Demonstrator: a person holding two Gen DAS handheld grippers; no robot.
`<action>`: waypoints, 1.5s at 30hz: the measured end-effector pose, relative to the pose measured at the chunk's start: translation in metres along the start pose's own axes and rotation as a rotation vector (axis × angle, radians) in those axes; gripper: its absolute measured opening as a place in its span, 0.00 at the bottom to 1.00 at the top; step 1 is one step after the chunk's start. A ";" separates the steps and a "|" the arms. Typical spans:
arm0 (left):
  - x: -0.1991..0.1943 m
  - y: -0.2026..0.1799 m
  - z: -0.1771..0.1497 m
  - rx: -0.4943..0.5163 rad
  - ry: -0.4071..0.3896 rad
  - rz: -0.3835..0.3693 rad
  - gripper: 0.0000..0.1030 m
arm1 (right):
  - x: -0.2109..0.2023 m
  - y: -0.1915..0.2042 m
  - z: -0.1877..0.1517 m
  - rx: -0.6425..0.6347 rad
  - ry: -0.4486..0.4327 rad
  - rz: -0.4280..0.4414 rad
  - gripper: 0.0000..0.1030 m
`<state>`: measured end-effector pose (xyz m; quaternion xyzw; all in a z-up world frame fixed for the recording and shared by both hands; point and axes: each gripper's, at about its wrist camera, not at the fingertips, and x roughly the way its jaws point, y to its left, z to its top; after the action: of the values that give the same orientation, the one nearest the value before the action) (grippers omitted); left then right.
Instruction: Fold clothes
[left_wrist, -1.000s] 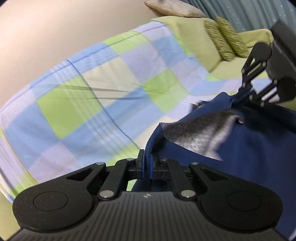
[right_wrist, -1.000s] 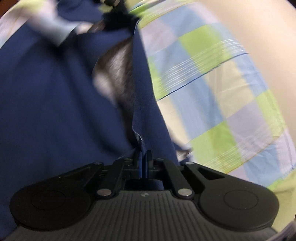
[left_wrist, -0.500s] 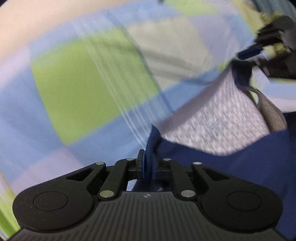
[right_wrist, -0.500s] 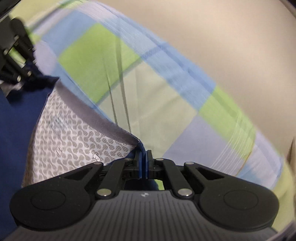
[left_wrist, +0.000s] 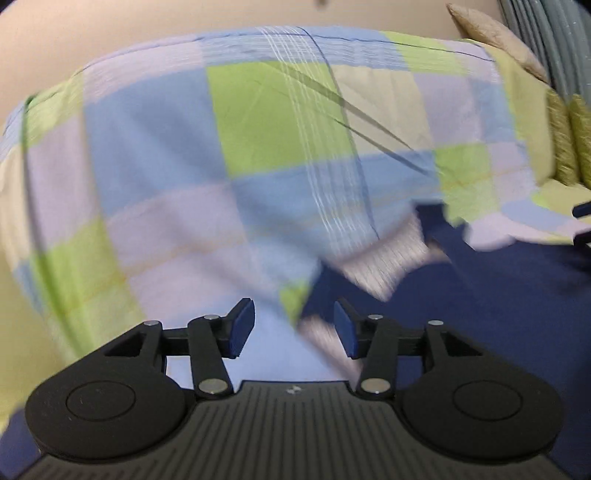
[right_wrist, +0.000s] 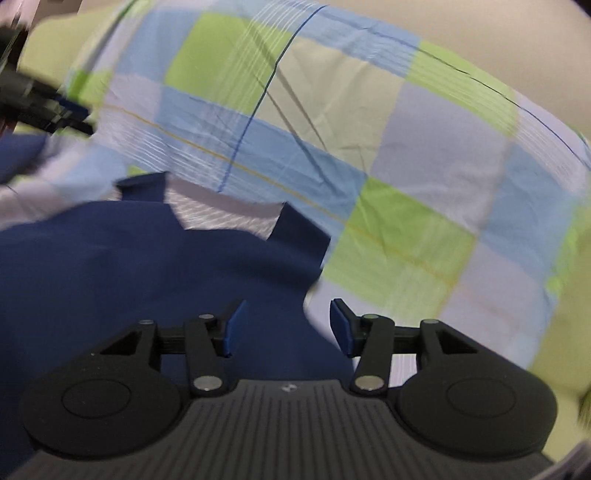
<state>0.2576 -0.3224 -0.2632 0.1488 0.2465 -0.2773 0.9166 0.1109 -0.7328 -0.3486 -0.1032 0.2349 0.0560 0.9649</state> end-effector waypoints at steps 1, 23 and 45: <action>-0.006 -0.001 -0.006 -0.006 0.019 -0.018 0.51 | -0.019 0.003 -0.006 0.029 0.004 0.016 0.44; -0.026 -0.083 -0.075 -0.126 0.318 -0.339 0.13 | -0.175 0.095 -0.119 0.240 0.232 0.005 0.64; -0.144 -0.113 -0.074 -0.097 0.173 -0.319 0.00 | -0.255 0.020 -0.141 0.430 0.114 -0.184 0.05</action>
<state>0.0595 -0.3200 -0.2635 0.0865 0.3580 -0.3931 0.8425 -0.1800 -0.7606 -0.3559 0.0807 0.2852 -0.0896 0.9509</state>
